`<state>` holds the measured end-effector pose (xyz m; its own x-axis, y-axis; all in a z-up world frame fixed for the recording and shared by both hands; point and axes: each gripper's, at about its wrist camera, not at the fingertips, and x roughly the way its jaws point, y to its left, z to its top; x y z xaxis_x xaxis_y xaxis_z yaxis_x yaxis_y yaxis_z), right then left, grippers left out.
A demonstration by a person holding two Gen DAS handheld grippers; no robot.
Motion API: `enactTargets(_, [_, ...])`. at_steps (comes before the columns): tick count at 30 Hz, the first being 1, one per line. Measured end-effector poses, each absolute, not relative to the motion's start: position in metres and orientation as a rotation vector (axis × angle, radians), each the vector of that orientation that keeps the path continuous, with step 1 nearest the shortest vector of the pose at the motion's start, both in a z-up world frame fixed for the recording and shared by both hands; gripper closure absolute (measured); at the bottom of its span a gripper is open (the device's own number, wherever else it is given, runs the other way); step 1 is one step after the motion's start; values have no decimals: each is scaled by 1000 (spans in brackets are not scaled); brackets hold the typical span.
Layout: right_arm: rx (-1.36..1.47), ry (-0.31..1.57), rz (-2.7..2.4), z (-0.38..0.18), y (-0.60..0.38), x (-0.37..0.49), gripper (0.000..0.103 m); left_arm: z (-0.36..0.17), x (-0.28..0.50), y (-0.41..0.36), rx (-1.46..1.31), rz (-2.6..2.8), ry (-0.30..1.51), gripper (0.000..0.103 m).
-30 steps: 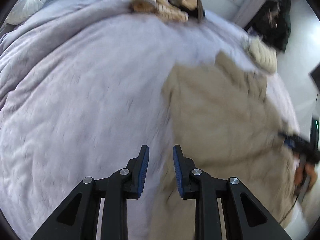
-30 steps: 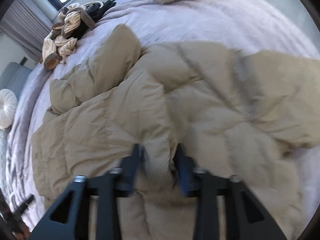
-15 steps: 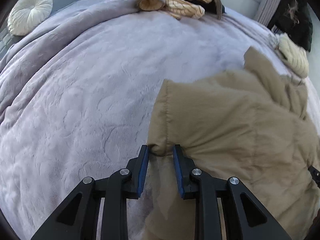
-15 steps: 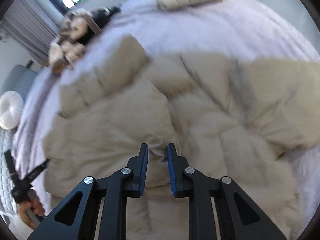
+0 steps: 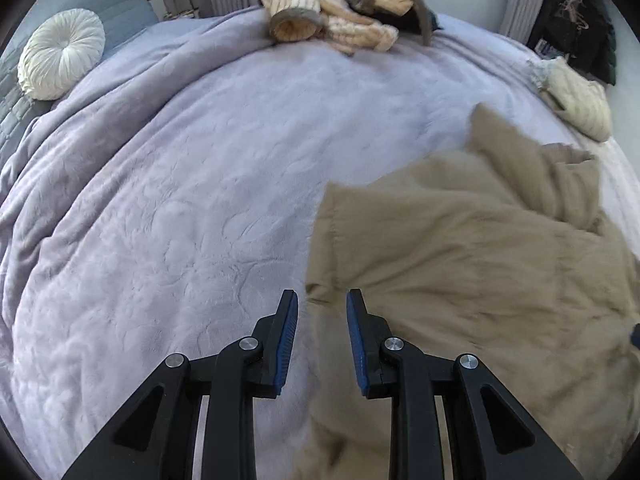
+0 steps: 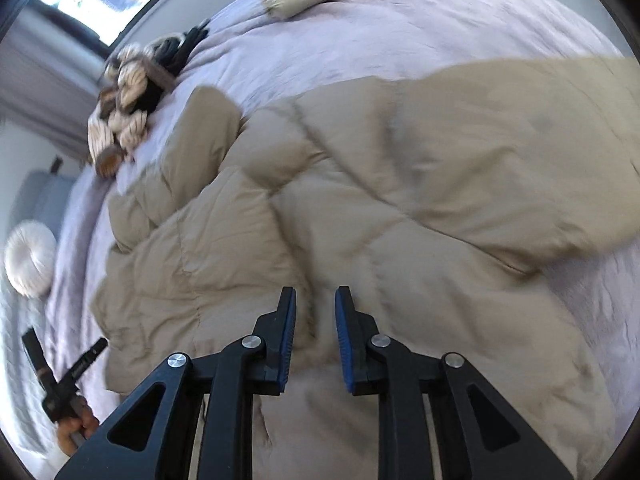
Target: Fold large clothes
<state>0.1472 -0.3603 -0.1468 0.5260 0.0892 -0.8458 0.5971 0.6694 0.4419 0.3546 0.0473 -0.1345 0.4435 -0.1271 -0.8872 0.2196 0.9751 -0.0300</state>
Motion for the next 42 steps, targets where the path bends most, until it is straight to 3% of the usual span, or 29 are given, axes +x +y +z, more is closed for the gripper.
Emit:
enactTargets(4, [877, 966, -371, -141, -374, 112, 65, -111, 327, 29, 61, -291, 1112, 76])
enactTargets(6, [909, 953, -374, -139, -379, 98, 63, -103, 310, 12, 38, -346, 1130, 41])
enactTargets(7, [926, 947, -375, -137, -382, 89, 62, -101, 302, 3, 26, -368, 1135, 9])
enactTargets(8, [940, 941, -373, -136, -386, 80, 62, -96, 289, -9, 13, -399, 1126, 6])
enactTargets(10, [961, 937, -377, -134, -392, 66, 59, -90, 273, -31, 34, -438, 1119, 5])
enactTargets(12, [978, 929, -396, -133, -400, 51, 46, -91, 257, -57, 63, -467, 1138, 4])
enactTargets(16, [1042, 894, -444, -135, -427, 15, 42, -95, 231, -101, 105, -532, 1174, 4])
enactTargets(18, [1070, 868, -465, -136, -441, -1, 27, -95, 219, -124, 140, -553, 1168, 3])
enactTargets(24, [1148, 786, -548, -140, -495, -44, 17, -102, 195, -180, 194, -597, 1218, 1])
enactTargets(42, [1419, 468, -545, -170, -647, -69, 16, -104, 175, -249, 291, -589, 1214, 1])
